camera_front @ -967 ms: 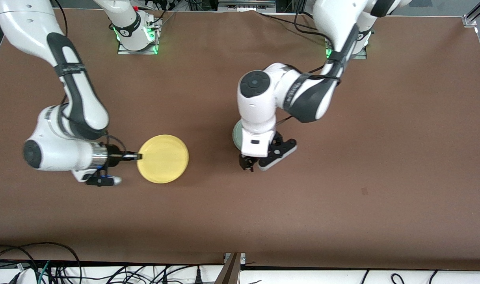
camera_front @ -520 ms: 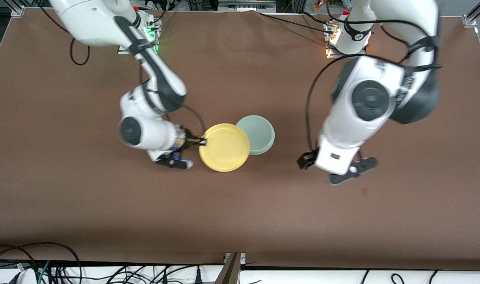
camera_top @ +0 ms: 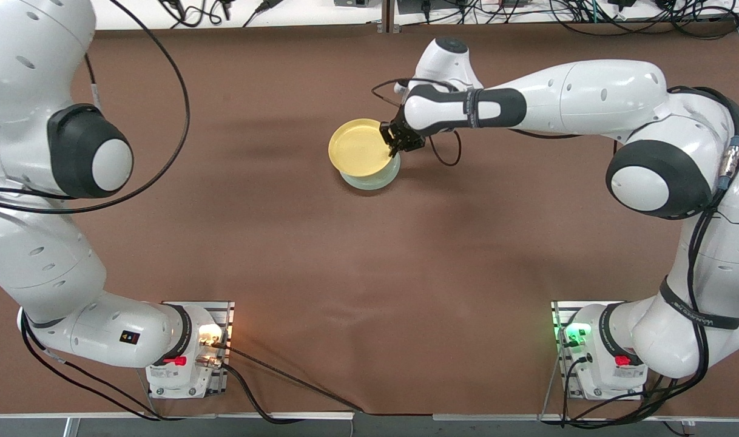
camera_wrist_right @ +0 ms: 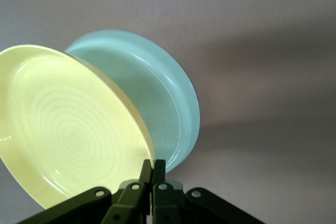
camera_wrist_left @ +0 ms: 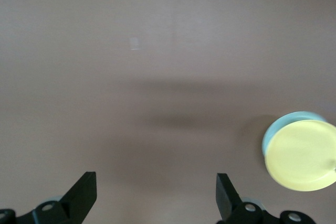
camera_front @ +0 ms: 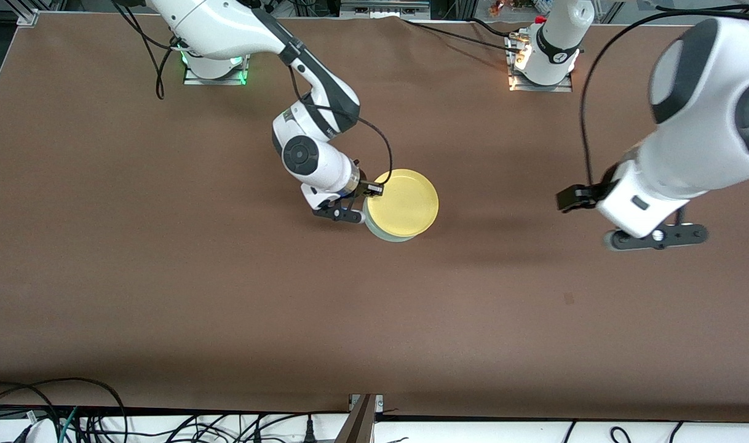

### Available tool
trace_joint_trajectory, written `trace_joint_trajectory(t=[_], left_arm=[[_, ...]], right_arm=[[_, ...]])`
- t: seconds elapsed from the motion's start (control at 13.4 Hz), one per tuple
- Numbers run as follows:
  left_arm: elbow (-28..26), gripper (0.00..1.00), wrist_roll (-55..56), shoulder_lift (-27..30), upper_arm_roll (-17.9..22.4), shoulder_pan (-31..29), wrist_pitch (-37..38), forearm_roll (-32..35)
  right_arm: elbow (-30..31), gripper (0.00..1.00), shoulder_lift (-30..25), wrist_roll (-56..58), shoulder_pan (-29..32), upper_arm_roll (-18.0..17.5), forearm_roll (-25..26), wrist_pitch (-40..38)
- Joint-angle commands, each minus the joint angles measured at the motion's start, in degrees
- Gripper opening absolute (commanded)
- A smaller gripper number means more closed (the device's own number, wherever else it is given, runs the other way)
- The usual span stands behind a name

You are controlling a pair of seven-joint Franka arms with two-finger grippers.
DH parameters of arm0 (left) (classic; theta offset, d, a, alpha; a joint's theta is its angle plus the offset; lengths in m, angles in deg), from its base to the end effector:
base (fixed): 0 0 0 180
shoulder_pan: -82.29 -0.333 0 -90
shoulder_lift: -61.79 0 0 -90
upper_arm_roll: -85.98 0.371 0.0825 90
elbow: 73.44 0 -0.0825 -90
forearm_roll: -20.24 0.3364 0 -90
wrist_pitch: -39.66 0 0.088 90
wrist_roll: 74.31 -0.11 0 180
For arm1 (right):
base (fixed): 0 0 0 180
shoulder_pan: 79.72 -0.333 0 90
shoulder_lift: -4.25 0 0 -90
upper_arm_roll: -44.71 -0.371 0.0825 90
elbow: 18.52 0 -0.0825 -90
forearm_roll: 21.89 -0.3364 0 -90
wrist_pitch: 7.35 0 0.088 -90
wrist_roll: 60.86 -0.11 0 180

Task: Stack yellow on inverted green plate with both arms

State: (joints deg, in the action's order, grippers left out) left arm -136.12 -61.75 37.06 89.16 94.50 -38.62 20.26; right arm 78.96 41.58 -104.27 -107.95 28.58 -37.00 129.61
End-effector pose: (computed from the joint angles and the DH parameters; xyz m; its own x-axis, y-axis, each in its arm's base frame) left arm 0.6224 -0.1086 0.6108 0.9869 0.0620 -0.1491 0.0540 -0.9969 -0.0574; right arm 0.5073 0.4534 0.3070 0.9523 -0.1943 -0.2352 -0.2537 -0.9325 -0.2571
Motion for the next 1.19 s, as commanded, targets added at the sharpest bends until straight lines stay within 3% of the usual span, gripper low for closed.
trace_joint_trajectory(t=[0.0,0.22,0.45,0.59,0.67,0.74,0.97,1.12], left_arm=[[-10.77,1.00,-8.13,7.75,0.77,-3.16,-3.44,1.64],[-20.17,1.00,-16.50,13.81,1.56,-4.91,-8.28,3.50],[-38.95,1.00,-17.83,25.74,1.56,-7.12,-19.69,3.15],[-46.89,1.00,-17.57,32.43,1.39,-7.12,-23.67,3.23],[-46.05,1.00,-17.31,32.46,0.87,-7.03,-22.20,3.15],[-44.57,1.00,-17.04,31.85,0.69,-6.60,-21.31,3.15],[-42.45,1.00,-16.86,30.97,-1.24,-6.33,-21.31,3.76],[-42.09,1.00,-16.86,30.88,-1.16,-6.50,-21.48,3.67]], right_arm=[[2.27,0.00,-1.02,-0.80,-0.34,0.57,0.17,1.11],[2.98,0.00,-0.85,-0.71,-1.39,1.18,0.43,1.02],[3.15,0.00,-0.67,-0.53,-1.48,1.97,0.43,1.11],[3.15,0.00,-0.32,-0.53,-1.39,1.97,0.43,1.11],[2.72,0.64,-0.32,-0.97,-1.22,1.97,0.35,1.02],[2.37,1.00,-0.41,-0.71,-1.13,2.06,0.43,1.02],[-0.18,1.00,-2.94,0.25,-0.78,5.04,1.39,-2.03],[-4.64,1.00,-4.36,2.52,-0.78,8.89,3.50,-11.14]])
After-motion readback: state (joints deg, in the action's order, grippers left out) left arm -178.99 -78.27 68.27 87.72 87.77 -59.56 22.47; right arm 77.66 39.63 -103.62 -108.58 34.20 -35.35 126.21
